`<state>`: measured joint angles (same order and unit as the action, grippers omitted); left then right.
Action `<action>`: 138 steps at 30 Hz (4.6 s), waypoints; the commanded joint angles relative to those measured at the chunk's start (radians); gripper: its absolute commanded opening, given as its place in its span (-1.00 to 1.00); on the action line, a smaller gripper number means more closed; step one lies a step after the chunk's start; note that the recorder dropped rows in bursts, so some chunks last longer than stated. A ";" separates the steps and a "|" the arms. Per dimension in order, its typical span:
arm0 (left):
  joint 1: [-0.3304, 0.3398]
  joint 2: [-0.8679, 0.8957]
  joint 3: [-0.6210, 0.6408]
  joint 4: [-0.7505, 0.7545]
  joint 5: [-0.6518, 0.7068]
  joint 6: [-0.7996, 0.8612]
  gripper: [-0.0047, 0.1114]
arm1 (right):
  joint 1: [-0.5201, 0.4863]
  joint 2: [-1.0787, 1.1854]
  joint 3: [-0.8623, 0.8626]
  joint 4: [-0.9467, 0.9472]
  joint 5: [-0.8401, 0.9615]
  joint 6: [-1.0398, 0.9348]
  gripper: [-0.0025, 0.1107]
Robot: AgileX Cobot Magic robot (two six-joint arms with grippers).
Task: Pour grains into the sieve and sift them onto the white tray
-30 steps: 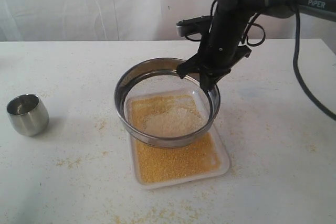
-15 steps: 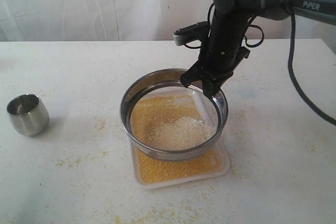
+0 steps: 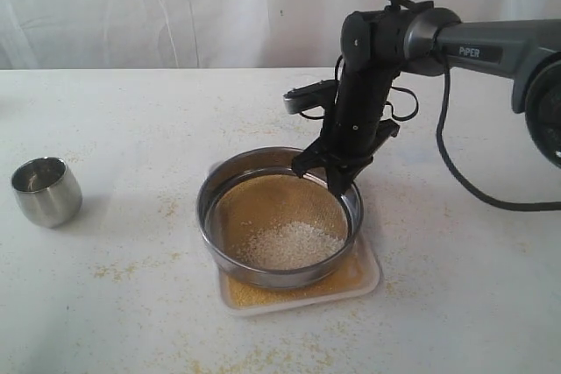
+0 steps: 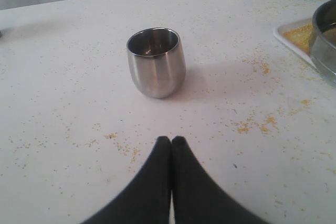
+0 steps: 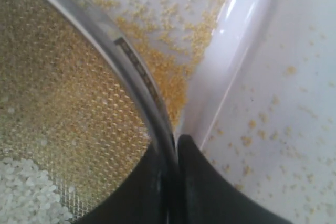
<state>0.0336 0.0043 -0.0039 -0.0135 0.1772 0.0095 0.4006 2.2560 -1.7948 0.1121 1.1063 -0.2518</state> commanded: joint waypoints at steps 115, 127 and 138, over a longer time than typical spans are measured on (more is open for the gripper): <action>0.002 -0.004 0.004 -0.012 -0.003 -0.001 -0.92 | -0.003 -2.256 1.795 -0.194 -0.885 0.234 -0.96; 0.002 -0.004 0.004 -0.012 -0.003 -0.001 -0.92 | -0.003 -2.256 1.795 -0.194 -0.885 0.234 -0.96; 0.002 -0.004 0.004 -0.012 -0.003 -0.001 -0.92 | -0.003 -2.256 1.795 -0.192 -0.885 0.234 -0.96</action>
<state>0.0336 0.0043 -0.0039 -0.0135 0.1772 0.0095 0.4006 0.0068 -0.0063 -0.0754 0.2175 -0.0093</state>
